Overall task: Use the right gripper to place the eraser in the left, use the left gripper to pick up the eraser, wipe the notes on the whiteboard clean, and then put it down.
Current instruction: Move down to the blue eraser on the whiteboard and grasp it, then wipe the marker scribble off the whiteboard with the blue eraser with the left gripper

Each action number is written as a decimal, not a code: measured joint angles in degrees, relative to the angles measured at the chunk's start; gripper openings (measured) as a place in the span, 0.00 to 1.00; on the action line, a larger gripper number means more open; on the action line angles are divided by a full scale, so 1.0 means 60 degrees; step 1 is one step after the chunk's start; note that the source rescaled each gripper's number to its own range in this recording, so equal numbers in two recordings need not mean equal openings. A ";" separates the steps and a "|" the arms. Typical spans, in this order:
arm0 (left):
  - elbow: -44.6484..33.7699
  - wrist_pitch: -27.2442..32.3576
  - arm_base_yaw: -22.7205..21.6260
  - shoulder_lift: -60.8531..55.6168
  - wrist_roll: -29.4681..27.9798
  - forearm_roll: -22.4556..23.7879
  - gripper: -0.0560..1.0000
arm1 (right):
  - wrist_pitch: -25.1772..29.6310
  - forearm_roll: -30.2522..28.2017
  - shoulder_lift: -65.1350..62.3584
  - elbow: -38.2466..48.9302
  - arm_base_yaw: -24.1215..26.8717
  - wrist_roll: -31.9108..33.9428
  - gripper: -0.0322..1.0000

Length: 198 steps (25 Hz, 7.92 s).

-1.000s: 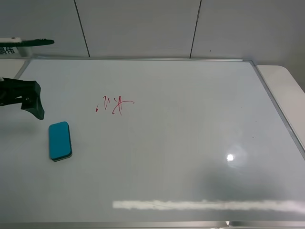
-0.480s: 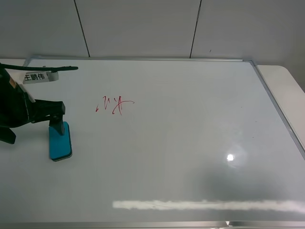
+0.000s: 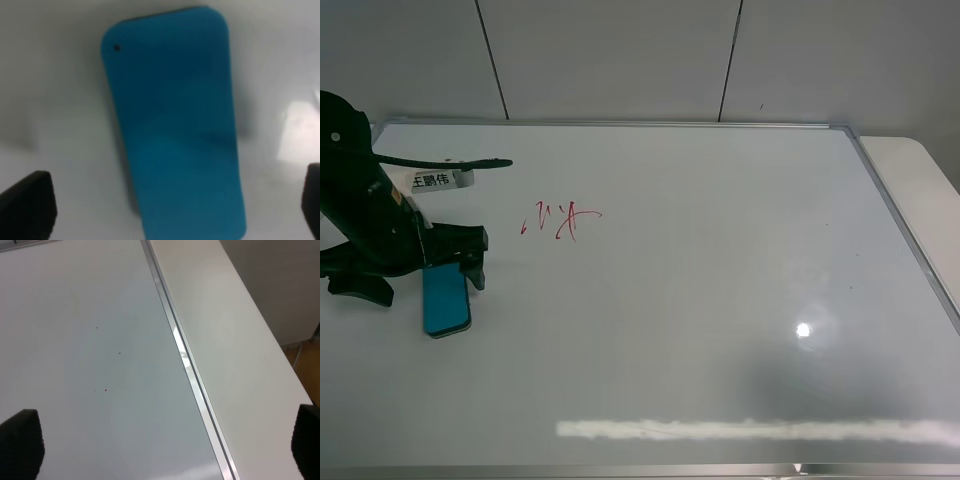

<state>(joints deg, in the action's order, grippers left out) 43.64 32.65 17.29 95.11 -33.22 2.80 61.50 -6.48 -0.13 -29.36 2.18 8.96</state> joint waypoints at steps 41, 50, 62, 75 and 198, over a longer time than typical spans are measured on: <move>0.0000 -0.0939 -0.0266 0.0707 0.0069 0.0100 0.98 | 0.0000 0.0000 0.0000 0.0000 0.0000 0.0007 1.00; 0.0000 -0.1144 -0.0266 0.0707 0.0081 0.0309 0.06 | 0.0000 0.0000 0.0000 0.0000 0.0000 0.0007 1.00; 0.0228 -0.0252 -0.0266 0.0609 0.0251 0.0352 0.07 | 0.0000 0.0000 0.0000 0.0000 0.0000 0.0010 1.00; 0.2608 0.1834 -0.0362 0.0312 0.1334 0.0251 0.07 | 0.0000 0.0000 0.0000 0.0000 0.0000 0.0010 1.00; 0.7645 0.1585 0.3458 0.5382 0.4050 -0.0762 0.07 | 0.0000 0.0000 0.0000 0.0000 0.0000 0.0010 1.00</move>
<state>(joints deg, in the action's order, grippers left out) 89.51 42.16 38.04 127.40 -8.92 -1.77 61.50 -6.48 -0.13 -29.36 2.18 9.01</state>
